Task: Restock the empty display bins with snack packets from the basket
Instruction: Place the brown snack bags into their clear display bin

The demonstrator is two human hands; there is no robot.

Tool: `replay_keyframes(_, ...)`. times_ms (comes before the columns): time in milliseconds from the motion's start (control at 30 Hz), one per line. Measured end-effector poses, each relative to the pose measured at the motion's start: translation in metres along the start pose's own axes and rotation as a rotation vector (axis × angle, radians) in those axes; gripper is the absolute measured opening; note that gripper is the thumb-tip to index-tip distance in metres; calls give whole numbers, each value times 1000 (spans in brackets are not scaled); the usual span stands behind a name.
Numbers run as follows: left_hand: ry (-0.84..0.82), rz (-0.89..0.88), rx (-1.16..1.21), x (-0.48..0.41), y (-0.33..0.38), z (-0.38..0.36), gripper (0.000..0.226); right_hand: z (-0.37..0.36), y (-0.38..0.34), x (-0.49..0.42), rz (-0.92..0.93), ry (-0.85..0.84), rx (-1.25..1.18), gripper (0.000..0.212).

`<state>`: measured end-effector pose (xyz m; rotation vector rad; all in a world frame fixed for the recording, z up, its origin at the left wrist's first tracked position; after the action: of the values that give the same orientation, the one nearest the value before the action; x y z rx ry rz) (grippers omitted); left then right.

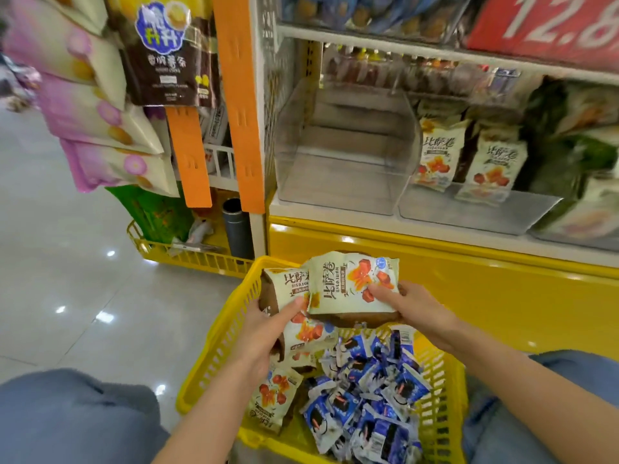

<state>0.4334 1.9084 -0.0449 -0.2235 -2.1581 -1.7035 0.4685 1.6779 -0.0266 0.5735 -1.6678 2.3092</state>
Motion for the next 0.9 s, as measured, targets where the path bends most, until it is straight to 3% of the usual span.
replay_keyframes(67,-23,4,-2,5,8,-9,55,4,-5,9,10,6,9,40)
replay_keyframes(167,-59,15,18,14,20,-19,70,8,-10,23,-18,-54,32,55)
replay_keyframes(300,-250,58,43,20,37,-36,87,19,-18,42,-34,-114,-20,54)
replay_keyframes(433,-355,44,45,22,53,-57,81,36,-33,55,77,-2,-72,26)
replay_keyframes(533,-307,-17,21,14,64,-70,65,50,-46,57,134,37,-19,21)
replay_keyframes(633,-242,-98,-54,0,77,-80,45,62,-54,51,129,65,56,36)
replay_keyframes(800,-140,-273,-251,-25,99,-92,48,72,-60,30,104,154,40,87)
replay_keyframes(900,-140,-302,-293,-40,104,-97,41,74,-57,15,103,121,76,84)
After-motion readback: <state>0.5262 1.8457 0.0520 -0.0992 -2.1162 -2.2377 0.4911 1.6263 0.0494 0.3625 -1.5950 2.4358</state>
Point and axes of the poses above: each hand's wrist, its own x-axis away from the middle knuckle, its own z-axis out of the back of the hand, y = z × x, the point moved 2 cm from there along -x, towards the middle knuckle, and after that the axes turned 4 degrees about -z, right-handed, at the moved point
